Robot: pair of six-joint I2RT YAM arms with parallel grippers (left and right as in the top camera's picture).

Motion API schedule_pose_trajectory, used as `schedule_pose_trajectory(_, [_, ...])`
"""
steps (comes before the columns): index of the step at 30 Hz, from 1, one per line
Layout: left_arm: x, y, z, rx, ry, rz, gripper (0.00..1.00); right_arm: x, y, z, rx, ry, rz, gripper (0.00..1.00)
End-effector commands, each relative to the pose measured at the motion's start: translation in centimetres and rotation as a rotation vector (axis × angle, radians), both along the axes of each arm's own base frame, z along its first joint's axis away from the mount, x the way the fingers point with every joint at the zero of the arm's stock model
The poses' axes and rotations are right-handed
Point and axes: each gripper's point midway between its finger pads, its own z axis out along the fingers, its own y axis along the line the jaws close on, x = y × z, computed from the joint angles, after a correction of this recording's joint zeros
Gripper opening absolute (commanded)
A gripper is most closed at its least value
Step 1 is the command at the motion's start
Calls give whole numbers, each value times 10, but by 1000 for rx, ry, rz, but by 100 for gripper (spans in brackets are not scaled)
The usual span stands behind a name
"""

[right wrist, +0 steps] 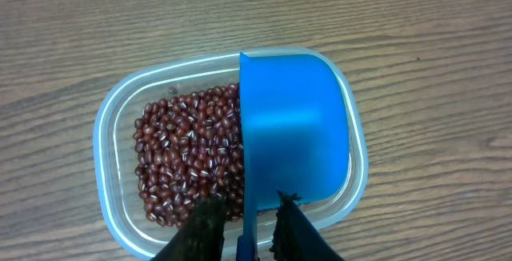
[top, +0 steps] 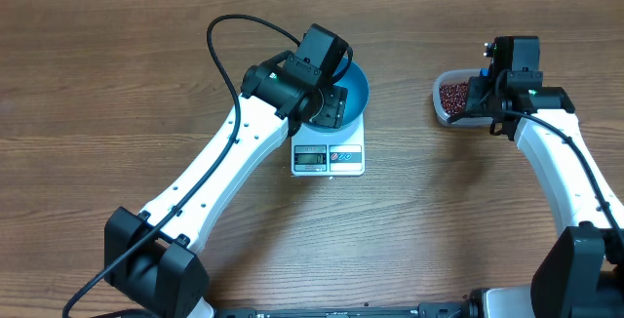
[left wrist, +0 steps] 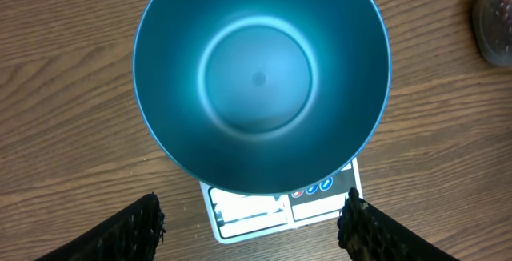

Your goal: Scoop item into bowl and weigh 150g on scale

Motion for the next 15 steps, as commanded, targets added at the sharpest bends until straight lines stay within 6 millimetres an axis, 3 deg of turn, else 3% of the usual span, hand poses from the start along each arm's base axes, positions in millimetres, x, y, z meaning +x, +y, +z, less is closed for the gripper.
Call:
schedule_pose_trajectory(1, [4,0,2,12,-14,-12,74,2,1,4,-15,-8,15,20])
schedule_pose_trajectory(7, [4,0,2,11,-14,-12,75,5,-1,-11,-34,30,33,12])
schedule_pose_trajectory(9, [4,0,2,11,-14,-12,75,8,-1,-10,-35,16,33,4])
schedule_pose_trajectory(15, [1,2,0,20,2,-13,79,6,0,-11,-33,25,32,4])
